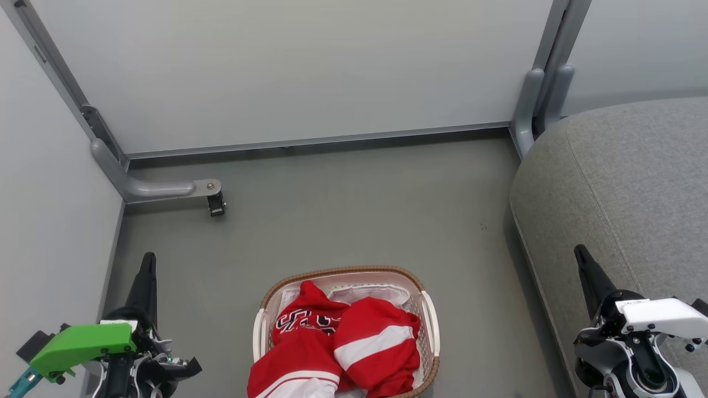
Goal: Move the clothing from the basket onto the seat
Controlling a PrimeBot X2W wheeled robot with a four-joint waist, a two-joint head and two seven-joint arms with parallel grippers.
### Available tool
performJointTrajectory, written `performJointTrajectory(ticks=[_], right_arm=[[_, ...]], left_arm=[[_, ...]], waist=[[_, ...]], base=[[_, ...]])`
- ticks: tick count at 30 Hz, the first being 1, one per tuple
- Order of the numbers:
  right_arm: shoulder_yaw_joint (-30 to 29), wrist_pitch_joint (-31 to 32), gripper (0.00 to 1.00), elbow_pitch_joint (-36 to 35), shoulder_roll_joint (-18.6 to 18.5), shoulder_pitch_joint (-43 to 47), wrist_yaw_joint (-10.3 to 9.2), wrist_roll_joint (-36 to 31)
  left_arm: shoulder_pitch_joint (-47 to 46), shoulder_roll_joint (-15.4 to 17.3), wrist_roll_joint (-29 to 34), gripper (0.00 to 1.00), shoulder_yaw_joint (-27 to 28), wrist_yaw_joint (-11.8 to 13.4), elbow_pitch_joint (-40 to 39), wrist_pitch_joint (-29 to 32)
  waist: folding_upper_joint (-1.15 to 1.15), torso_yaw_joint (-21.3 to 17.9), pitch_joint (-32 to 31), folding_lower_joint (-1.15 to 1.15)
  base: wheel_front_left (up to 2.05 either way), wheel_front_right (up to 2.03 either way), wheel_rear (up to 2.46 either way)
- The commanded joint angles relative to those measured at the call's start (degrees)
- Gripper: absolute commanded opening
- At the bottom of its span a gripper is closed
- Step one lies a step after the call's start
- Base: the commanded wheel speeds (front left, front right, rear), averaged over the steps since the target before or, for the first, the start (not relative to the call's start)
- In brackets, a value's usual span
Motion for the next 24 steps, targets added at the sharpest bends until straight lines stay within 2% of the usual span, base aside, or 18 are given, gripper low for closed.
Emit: performJointTrajectory(ticks=[1,24], right_arm=[[-0.1,0.1,0.0,-0.1,-0.4,0.7,0.0,0.2],[-0.1,0.1,0.0,-0.1,-0.4,0.7,0.0,0.2]], left_arm=[[0.7,0.4,-0.2,0.0,0.1,-0.4,-0.1,0.2],[0.7,0.4,-0.2,0.0,0.1,-0.4,-0.1,0.2]], waist=[[0.0,0.0,0.0,0.0],[0.0,0.0,0.0,0.0]], base=[[0.0,0.0,0.0],[0.0,0.0,0.0]])
